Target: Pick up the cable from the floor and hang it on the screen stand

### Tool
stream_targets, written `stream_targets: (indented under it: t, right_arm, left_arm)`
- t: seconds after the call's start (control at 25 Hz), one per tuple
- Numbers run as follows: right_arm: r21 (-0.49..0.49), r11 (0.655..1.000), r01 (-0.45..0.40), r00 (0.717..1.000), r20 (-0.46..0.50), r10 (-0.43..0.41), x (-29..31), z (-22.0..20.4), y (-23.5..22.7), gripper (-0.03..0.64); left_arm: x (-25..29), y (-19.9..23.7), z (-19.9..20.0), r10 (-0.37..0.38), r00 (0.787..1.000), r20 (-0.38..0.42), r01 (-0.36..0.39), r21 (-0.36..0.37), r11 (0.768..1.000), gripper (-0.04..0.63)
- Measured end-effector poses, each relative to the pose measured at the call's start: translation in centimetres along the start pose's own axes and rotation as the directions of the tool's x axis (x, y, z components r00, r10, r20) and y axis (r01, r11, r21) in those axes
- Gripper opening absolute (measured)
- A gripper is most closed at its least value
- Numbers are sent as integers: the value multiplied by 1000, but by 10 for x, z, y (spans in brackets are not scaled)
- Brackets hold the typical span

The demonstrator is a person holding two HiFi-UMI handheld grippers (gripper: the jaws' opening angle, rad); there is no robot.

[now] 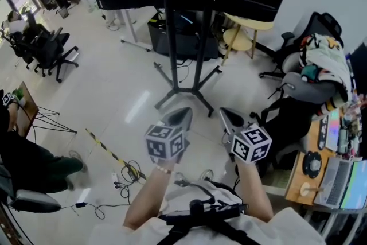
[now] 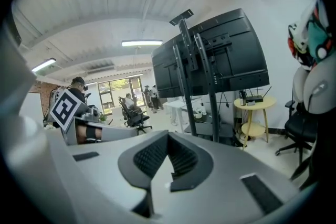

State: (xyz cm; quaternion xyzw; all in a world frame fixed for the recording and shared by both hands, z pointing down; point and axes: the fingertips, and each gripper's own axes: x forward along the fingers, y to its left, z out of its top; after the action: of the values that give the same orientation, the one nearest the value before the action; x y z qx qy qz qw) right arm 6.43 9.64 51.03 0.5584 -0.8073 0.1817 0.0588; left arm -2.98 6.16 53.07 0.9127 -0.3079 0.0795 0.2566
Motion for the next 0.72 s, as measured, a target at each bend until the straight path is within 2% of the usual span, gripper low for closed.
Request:
stream_targets:
  t: [0.36,0.72]
  right_arm:
    - [-1,999,37,999,36,-37,-39,8,-13,0]
    - [-9,999,36,998,47,-35,-47,12,-23,0]
  left_arm:
    - [3,-36,-2,-32,999,2,32,27,999,8]
    - [12,-52,-4,-40,999,-3,40,36,999,8]
